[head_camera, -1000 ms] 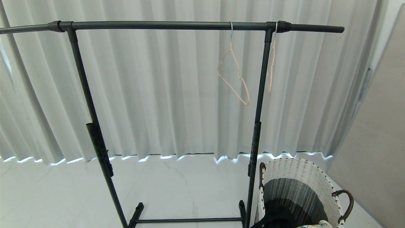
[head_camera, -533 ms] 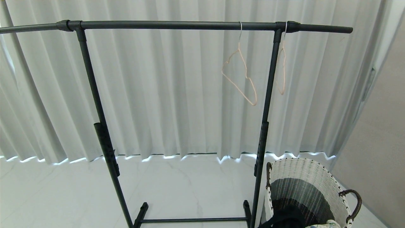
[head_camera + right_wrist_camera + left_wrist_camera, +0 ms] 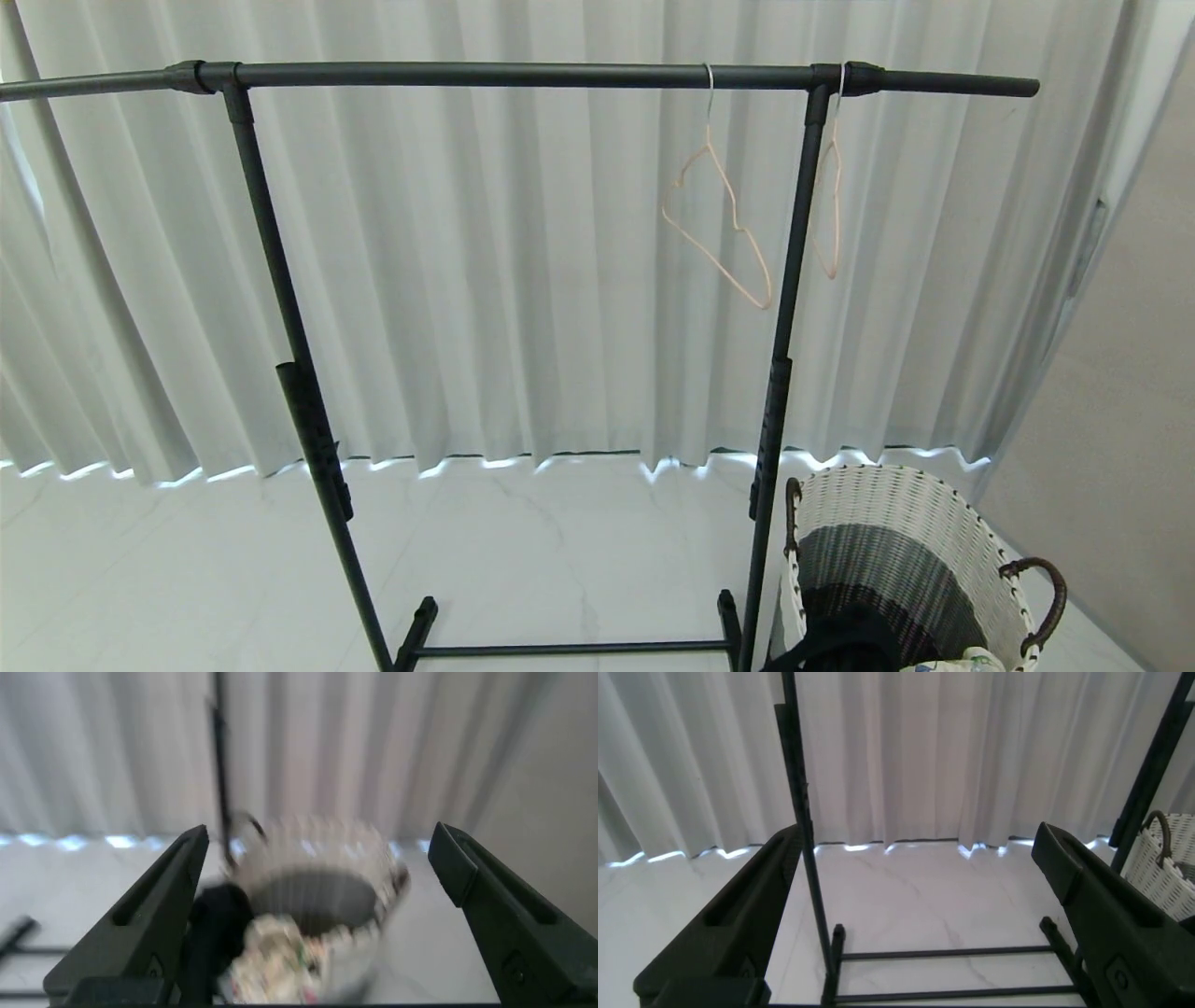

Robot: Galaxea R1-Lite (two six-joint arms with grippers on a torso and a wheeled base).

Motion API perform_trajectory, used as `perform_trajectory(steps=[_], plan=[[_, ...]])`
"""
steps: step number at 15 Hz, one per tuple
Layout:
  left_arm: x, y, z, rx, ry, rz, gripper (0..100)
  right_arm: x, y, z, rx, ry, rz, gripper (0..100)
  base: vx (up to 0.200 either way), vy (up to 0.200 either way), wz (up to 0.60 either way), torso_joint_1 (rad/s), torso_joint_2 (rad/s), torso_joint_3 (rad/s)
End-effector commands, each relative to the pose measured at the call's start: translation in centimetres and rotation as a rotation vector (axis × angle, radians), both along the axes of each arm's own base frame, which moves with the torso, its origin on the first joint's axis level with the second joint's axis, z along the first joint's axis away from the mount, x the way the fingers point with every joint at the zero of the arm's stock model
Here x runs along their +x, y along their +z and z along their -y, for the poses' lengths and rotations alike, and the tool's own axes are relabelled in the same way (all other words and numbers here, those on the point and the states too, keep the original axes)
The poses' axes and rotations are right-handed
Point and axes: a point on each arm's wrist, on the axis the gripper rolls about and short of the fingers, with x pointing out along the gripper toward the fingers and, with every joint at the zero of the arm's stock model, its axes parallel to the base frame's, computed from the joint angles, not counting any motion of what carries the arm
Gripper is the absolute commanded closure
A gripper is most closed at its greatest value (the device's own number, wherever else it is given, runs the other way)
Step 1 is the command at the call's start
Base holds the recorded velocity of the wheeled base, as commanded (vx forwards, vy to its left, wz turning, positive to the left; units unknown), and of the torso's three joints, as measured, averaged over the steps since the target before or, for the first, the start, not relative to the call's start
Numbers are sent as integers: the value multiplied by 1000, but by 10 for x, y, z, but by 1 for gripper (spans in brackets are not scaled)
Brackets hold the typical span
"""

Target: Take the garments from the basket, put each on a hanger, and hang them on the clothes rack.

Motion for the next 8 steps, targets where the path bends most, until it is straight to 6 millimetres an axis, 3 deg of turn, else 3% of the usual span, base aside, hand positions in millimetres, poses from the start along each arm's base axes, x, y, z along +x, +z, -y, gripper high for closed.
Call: perform_trajectory(steps=[1, 3, 6, 8], plan=[[0, 0, 0, -1, -1, 0, 0, 22, 56, -2, -62, 120, -112, 0, 0, 0, 0, 0, 0, 0], [0, 0, 0, -1, 0, 0, 0, 52, 41, -3, -237, 139, -401, 0, 0, 0, 0, 0, 0, 0], [0, 0, 0, -1, 0, 0, 0, 97, 20, -5, -466, 232, -693, 0, 0, 0, 0, 0, 0, 0], [0, 0, 0, -1, 0, 0, 0, 116, 5, -5, -545, 253, -840, 0, 0, 0, 0, 0, 0, 0]])
